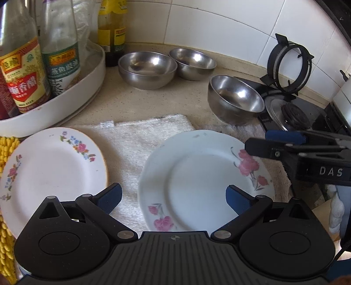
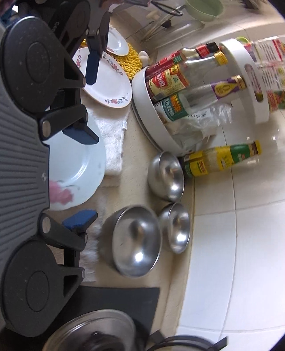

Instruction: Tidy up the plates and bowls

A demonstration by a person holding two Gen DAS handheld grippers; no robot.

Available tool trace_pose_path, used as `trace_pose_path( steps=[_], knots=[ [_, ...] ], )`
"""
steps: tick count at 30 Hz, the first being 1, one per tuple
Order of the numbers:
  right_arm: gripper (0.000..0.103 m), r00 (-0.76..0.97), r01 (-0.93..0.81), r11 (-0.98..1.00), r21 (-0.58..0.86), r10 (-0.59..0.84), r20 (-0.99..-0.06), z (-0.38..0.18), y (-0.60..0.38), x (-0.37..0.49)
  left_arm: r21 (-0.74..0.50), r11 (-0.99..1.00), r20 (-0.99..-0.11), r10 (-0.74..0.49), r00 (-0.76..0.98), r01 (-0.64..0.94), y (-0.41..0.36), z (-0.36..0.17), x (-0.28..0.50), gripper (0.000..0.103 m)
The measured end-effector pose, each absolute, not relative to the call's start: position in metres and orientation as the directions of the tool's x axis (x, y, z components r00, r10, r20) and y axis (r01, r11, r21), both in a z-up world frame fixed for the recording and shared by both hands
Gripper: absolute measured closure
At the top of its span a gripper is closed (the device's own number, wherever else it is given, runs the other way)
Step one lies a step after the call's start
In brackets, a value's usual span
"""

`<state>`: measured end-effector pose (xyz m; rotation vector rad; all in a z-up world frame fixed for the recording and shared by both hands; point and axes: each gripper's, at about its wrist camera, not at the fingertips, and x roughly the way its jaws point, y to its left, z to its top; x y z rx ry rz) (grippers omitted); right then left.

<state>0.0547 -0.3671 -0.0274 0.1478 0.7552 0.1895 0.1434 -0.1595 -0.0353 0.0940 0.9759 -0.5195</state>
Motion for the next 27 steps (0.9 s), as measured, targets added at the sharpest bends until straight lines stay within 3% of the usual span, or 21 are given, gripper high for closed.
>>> trace_pose_path(
  steps=[4, 8, 27],
  knots=[
    [0.027, 0.698, -0.149, 0.970, 0.193, 0.241, -0.675, -0.029, -0.353, 0.068, -0.148, 0.898, -0.804, -0.353, 0.479, 0.414, -0.144, -0.031, 0.144, 0.000],
    [0.016, 0.678, -0.188, 0.964, 0.188, 0.266, -0.685, -0.029, -0.337, 0.082, -0.145, 0.931, -0.810, -0.306, 0.499, 0.335, -0.122, -0.030, 0.144, 0.000],
    [0.015, 0.623, -0.352, 0.936, -0.022, 0.216, -0.752, -0.034, -0.240, 0.151, -0.137, 0.990, -0.854, -0.098, 0.510, -0.039, -0.049, -0.041, 0.146, 0.000]
  ],
)
